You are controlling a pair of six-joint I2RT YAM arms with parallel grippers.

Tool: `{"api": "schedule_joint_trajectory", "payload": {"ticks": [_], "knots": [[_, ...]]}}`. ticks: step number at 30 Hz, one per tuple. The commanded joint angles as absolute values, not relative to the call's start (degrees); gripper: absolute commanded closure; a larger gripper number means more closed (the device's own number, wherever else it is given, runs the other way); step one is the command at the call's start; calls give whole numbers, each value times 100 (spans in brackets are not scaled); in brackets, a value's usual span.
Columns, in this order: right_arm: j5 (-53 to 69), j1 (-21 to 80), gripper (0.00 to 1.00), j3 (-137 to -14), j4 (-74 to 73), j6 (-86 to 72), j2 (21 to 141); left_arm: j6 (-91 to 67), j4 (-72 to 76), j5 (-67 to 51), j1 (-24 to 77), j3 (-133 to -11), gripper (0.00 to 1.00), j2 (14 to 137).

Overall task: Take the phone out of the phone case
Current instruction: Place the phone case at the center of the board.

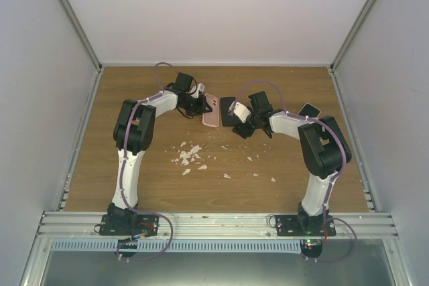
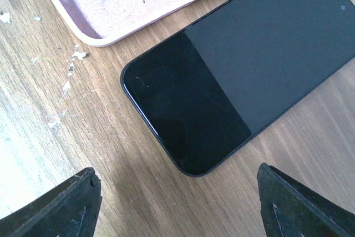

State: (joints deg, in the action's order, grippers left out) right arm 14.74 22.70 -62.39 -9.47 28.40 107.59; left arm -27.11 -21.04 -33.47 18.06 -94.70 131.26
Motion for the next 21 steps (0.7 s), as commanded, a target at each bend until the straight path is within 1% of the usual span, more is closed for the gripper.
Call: {"api": "schedule_joint_trajectory", "payload": {"ticks": [1, 11, 13, 17, 18, 21], "knots": [[1543, 2226, 22, -6292, -956, 2769, 10547, -2328, -2332, -1900, 1610, -9492, 91, 13090], [1525, 2224, 21, -6328, -963, 2760, 10547, -2091, -2685, -1494, 1621, -9624, 91, 13169], [1522, 2228, 20, -6328, -967, 2751, 10539, -2048, -2735, -1384, 1642, -9658, 85, 13199], [1521, 2224, 20, -6329, -972, 2755, 10529, -2030, -2761, -1262, 1644, -9651, 67, 13176], [1522, 2223, 19, -6328, -971, 2752, 10529, -2030, -2766, -1218, 1646, -9650, 65, 13167], [1531, 2224, 19, -6328, -978, 2751, 10505, -2015, -2807, -1076, 1651, -9659, 64, 13136]]}}
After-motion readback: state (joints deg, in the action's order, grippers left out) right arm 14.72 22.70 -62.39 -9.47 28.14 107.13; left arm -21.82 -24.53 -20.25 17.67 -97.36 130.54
